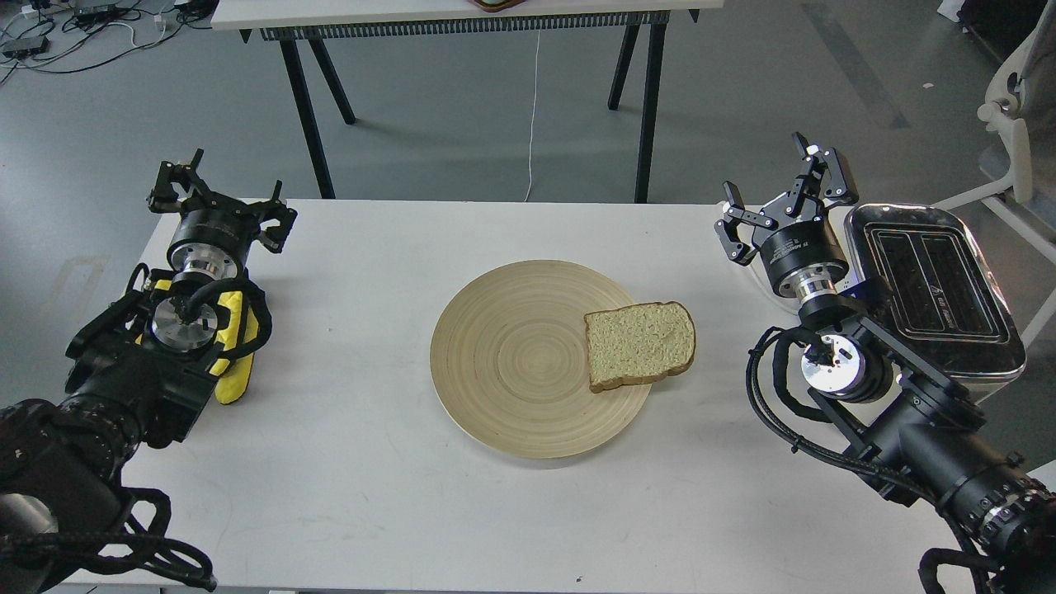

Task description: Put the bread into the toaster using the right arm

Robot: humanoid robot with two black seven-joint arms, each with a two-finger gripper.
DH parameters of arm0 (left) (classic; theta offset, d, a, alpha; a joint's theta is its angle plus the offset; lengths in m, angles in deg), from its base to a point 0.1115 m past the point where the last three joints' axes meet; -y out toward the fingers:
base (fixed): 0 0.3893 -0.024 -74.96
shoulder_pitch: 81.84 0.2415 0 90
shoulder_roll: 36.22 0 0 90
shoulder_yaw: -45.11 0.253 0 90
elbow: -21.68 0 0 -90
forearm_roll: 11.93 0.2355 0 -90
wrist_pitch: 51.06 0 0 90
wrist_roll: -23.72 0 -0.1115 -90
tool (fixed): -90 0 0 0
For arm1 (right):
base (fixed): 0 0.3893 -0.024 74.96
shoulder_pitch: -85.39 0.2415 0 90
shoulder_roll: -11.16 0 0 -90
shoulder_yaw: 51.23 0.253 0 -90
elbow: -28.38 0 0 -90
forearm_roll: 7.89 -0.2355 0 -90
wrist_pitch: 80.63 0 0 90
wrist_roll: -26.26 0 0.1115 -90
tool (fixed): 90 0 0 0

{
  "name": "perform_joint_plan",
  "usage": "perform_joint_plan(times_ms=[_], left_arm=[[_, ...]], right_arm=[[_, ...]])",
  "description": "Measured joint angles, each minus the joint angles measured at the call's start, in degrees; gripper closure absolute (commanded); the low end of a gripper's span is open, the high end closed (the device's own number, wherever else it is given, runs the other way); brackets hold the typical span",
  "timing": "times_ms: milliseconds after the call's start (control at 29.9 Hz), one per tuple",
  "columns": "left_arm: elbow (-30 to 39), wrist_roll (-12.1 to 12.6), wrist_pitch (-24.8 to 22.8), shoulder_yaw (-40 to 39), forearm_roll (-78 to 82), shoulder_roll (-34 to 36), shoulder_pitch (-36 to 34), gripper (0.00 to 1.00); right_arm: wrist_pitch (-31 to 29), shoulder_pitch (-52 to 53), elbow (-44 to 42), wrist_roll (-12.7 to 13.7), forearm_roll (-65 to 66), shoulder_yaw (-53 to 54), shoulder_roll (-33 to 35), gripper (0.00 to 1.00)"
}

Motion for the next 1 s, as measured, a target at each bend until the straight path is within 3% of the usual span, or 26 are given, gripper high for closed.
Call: perform_joint_plan(times_ms=[368, 502, 770, 1005], left_arm=[[0.0, 0.1, 0.0, 0.0, 0.0, 0.0, 0.0, 0.0], [0.0, 0.0, 0.0, 0.0, 0.0, 0.0, 0.0, 0.0], [0.0, 0.0, 0.0, 0.0, 0.0, 0.0, 0.0, 0.0], [0.0, 0.0, 0.0, 0.0, 0.0, 0.0, 0.0, 0.0]], right_arm=[[2.4, 0.4, 0.6, 0.0, 0.6, -1.0, 0.0, 0.03], [10.8, 2.4, 2.3, 0.0, 3.5, -5.8, 0.7, 0.02], [35.6, 5.9, 9.9, 0.0, 23.2, -16.6, 4.3, 0.02], [39.5, 6.0, 13.6, 0.0, 35.5, -27.1, 8.7, 0.02]])
